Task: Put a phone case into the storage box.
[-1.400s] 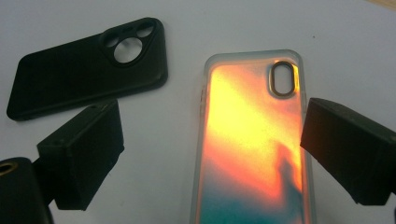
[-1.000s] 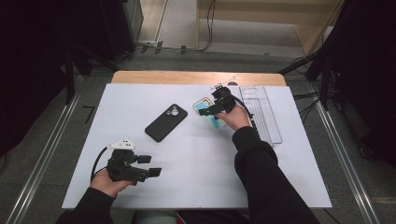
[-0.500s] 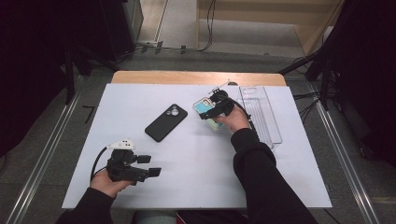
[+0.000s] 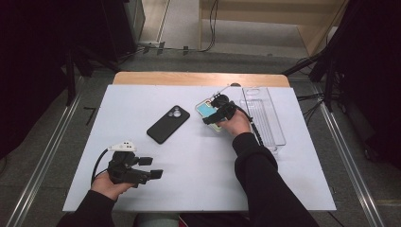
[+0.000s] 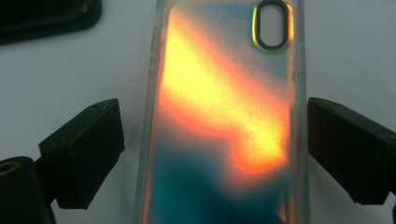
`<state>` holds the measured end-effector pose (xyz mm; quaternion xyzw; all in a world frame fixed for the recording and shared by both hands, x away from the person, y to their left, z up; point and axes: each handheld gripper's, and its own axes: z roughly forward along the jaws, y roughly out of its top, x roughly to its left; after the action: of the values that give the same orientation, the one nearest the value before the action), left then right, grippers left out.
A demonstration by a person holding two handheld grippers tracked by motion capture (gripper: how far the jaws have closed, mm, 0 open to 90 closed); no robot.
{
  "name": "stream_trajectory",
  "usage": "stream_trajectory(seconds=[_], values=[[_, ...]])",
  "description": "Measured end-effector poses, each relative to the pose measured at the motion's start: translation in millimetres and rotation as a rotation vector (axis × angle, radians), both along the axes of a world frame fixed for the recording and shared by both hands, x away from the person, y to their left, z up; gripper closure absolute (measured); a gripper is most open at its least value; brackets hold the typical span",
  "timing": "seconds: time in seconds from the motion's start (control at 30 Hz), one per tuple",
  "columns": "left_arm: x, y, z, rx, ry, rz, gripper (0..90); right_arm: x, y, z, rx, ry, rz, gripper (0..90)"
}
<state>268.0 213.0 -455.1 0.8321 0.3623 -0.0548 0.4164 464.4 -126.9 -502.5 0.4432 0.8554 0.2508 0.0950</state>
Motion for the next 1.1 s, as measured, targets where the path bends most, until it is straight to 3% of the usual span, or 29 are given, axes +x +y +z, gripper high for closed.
stream_trajectory(seconds=[0.1,0.2,0.27,0.5,0.53,0.57,0.8,0.93,1.1], values=[[0.0,-0.2,0.1,0.002,-0.001,-0.001,24.1,-4.6,2.8,-2.6,-0.026,-0.037,0.001,6.0],[0.1,-0.6,0.0,0.002,-0.001,-0.001,24.1,-5.7,-2.1,-1.5,-0.006,-0.052,-0.016,14.6],[-0.2,-0.7,0.2,0.000,-0.001,-0.002,24.1,-6.4,-3.7,-2.4,0.002,-0.061,-0.013,14.8],[0.2,0.2,0.2,-0.002,0.000,0.001,24.1,-6.0,-4.0,-1.7,0.008,-0.055,-0.016,15.1],[0.2,0.1,0.2,-0.003,0.001,0.003,24.1,-5.7,-4.6,-1.6,0.015,-0.054,-0.024,15.1],[0.2,0.2,0.2,-0.002,0.000,0.003,24.1,-4.2,-7.7,-0.7,0.064,-0.036,-0.040,15.1],[1.1,1.4,0.3,-0.003,0.004,0.016,24.1,-4.5,-9.3,5.9,0.129,-0.009,-0.055,15.2],[1.4,1.1,0.7,-0.012,0.010,0.024,24.1,-8.6,-6.7,15.6,0.160,0.002,-0.056,15.2],[2.3,0.5,0.4,-0.012,0.024,0.034,24.0,-18.5,-7.4,33.3,0.239,0.026,-0.041,15.2]])
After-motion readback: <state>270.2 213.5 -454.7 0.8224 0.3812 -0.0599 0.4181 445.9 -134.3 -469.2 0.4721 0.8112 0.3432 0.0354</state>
